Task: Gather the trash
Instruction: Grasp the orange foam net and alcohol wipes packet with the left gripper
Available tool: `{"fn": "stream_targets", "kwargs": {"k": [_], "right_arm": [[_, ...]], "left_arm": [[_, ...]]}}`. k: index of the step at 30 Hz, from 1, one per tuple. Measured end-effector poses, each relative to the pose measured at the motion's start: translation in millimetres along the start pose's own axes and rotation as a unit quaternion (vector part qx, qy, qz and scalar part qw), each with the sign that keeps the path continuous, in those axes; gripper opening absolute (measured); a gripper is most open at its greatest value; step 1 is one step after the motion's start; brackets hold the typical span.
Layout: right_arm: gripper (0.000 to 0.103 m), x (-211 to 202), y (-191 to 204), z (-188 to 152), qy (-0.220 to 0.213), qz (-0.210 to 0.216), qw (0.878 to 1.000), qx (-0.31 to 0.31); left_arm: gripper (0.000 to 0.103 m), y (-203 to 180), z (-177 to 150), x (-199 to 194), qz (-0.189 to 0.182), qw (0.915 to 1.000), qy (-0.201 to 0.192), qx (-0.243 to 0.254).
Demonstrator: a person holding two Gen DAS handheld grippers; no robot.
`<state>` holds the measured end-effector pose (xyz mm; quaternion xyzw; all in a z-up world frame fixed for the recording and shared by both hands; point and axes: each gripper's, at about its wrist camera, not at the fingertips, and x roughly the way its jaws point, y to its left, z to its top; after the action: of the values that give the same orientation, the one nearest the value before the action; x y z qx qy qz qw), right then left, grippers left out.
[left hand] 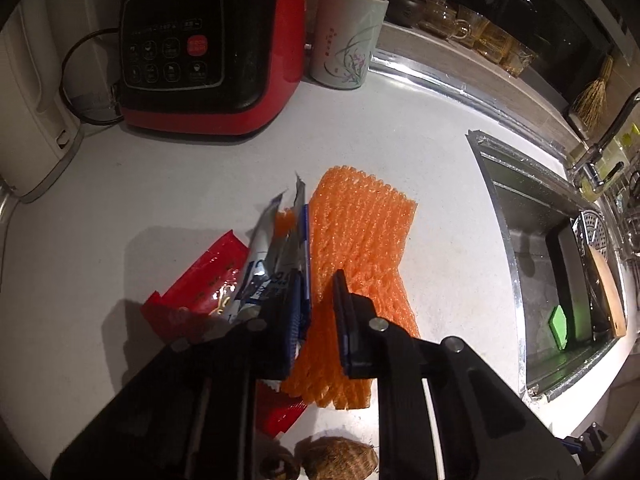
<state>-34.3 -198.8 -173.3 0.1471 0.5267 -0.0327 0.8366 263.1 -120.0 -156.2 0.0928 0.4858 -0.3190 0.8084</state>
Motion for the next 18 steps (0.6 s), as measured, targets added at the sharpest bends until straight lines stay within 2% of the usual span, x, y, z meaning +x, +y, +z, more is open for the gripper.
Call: {"fn": "stream_targets", "kwargs": {"k": [5,9,14,18], "right_arm": [[0.081,1.2,5.2,7.2,-0.005,0.008,1.0,-0.011],[0.081,3.3,12.4,25.3,-0.016,0.021,0.999,-0.026],[0.081,14.2,22.7,72.0,-0.038,0.028,0.998,-0.052],[0.081,34.2,35.9,118.7,-0.05,0.021,0.996,-0.072]], "left_arm": [[0.013,12.7,1.5,-39.8,-0.007,0.9993,-0.036,-0.01],[0.013,21.2,-4.6,-73.6,-0.006,0.9978,-0.065,-0.012],[0.013,30.2,-23.9,-109.6,0.009,0.9958,-0.091,-0.011],[0.013,38.0,-40.4,-121.0,0.019,0.9958,-0.087,-0.018]]}}
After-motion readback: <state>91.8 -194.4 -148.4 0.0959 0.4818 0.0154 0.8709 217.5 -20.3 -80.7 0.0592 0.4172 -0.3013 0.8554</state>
